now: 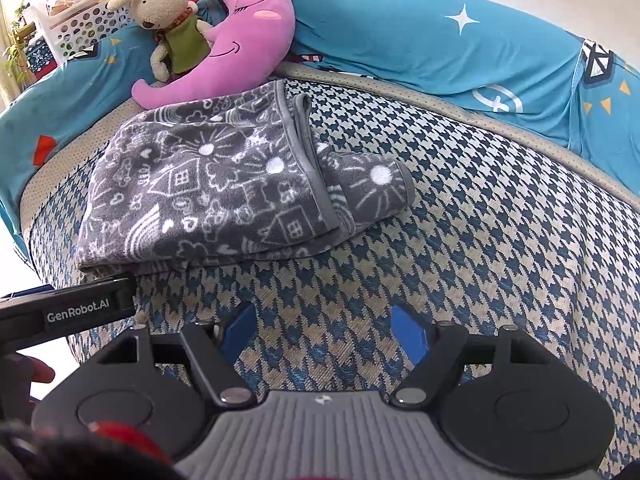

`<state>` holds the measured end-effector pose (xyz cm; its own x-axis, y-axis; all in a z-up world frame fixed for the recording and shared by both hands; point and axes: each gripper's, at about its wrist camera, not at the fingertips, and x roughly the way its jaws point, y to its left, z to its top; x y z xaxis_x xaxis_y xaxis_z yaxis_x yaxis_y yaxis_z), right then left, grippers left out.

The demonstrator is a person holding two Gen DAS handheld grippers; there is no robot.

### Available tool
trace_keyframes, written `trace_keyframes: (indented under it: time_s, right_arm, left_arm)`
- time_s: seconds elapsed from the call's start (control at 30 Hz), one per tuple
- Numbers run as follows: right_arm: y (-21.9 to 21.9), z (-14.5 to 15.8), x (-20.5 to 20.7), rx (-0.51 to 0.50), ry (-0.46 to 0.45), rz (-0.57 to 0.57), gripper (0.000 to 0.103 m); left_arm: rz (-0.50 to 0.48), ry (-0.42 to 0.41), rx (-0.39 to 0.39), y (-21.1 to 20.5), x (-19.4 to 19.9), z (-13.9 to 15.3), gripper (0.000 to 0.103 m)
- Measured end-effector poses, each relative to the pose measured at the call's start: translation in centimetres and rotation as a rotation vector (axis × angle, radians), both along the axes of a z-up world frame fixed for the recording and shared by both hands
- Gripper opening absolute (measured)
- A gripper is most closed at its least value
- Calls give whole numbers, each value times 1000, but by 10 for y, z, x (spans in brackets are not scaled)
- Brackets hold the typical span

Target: Fold clothes

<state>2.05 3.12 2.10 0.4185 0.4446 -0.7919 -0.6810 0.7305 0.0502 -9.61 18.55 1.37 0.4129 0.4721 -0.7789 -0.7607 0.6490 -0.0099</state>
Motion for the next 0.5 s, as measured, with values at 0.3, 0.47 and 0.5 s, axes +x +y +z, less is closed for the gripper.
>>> trace_keyframes:
  time_s: [0.3, 0.47, 0.5]
  right_arm:
    - [1, -1, 0, -3, 0, 4, 75]
    - [1, -1, 0, -4, 0, 9, 75]
    - [2, -1, 0, -4, -1, 10, 75]
  left_arm:
    - [0, -4, 6, 0, 0, 1, 103]
    - [3, -6, 7, 1, -1, 1, 103]
    - [4, -6, 7, 1, -1, 1, 103]
